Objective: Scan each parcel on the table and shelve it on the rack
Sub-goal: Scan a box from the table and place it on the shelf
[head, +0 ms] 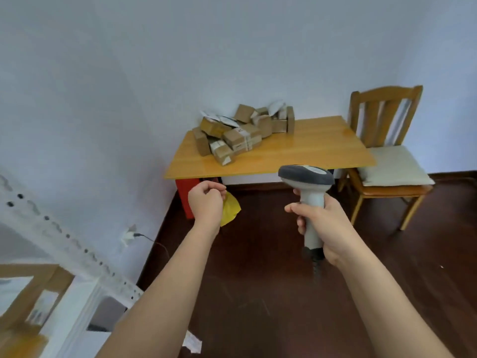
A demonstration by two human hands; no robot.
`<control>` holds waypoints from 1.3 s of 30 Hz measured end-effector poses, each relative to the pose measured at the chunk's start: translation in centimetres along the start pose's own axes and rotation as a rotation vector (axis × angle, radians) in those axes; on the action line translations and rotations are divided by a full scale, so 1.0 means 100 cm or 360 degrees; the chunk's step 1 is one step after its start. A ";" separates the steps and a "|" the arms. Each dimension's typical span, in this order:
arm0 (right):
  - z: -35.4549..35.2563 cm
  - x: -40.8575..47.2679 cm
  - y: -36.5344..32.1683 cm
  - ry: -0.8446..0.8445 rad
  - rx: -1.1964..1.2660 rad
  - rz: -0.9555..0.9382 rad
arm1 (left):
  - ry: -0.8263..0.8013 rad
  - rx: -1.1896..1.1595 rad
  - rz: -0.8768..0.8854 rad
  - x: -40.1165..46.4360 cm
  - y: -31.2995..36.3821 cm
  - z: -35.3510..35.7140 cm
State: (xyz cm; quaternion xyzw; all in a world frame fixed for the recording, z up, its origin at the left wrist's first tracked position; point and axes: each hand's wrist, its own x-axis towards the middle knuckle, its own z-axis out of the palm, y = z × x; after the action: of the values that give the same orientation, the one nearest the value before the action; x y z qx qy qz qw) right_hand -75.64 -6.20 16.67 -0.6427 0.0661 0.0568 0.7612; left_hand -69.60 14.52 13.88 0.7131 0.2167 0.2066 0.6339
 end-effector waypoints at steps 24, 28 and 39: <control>-0.052 0.480 -0.072 0.0114 -0.0227 0.0043 | -0.0057 0.0114 -0.0664 0.397 -0.065 0.366; -0.052 0.561 -0.065 0.0024 -0.0263 0.0104 | -0.0032 0.0210 -0.0689 0.452 -0.089 0.394; -0.053 0.774 -0.077 -0.0326 -0.0421 0.0279 | -0.0230 0.0741 -0.0772 0.580 -0.127 0.461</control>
State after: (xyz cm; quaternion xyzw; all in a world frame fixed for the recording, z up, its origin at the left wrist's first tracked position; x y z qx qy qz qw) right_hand 1.75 -12.56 9.82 -0.7198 0.0359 0.1963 0.6649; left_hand 3.67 11.35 -2.67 0.7792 0.3759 -0.0561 0.4985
